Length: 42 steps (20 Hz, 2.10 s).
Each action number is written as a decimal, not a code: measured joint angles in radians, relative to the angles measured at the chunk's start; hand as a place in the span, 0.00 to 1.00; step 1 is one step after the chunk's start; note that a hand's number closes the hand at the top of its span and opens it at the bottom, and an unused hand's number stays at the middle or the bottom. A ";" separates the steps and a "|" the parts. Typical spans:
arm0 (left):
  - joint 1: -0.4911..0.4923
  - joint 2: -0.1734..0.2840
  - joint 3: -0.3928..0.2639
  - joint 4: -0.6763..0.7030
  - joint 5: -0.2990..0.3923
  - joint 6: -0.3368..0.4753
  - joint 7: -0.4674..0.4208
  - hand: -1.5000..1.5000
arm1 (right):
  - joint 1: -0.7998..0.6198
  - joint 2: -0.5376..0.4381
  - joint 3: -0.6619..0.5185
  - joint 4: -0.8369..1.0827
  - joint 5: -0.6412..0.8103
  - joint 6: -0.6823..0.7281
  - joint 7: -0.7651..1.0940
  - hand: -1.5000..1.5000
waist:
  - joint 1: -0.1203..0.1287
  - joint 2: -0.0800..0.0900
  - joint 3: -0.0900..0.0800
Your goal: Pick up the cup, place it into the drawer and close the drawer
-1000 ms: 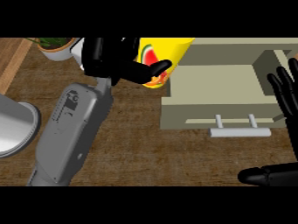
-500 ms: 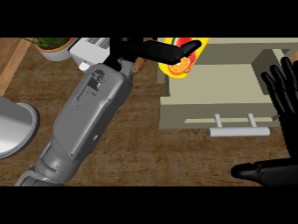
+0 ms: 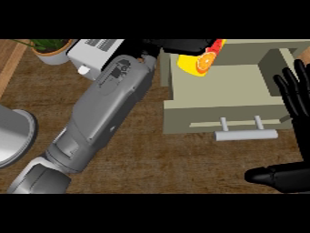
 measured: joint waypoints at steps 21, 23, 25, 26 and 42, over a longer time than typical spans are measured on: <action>-0.121 0.000 -0.363 0.290 0.189 0.098 -0.040 0.00 | -0.035 -0.005 0.017 0.020 -0.038 0.042 -0.012 0.00 | -0.071 0.017 0.001; -0.118 0.000 -0.388 0.288 0.202 0.116 -0.038 0.00 | -0.046 0.000 0.022 0.024 -0.038 0.040 -0.014 0.00 | -0.078 0.019 0.002; -0.115 0.000 -0.395 0.289 0.220 0.111 -0.046 0.00 | -0.045 -0.001 0.020 0.020 -0.044 0.043 -0.013 0.00 | -0.076 0.019 0.001; -0.112 0.000 -0.394 0.284 0.233 0.106 -0.054 0.00 | -0.045 0.001 0.021 0.020 -0.047 0.042 -0.012 0.00 | -0.076 0.019 0.001; -0.052 0.035 -0.294 0.112 0.407 0.021 -0.170 0.00 | -0.018 -0.044 -0.038 -0.013 -0.178 0.102 0.029 1.00 | 0.015 -0.005 0.000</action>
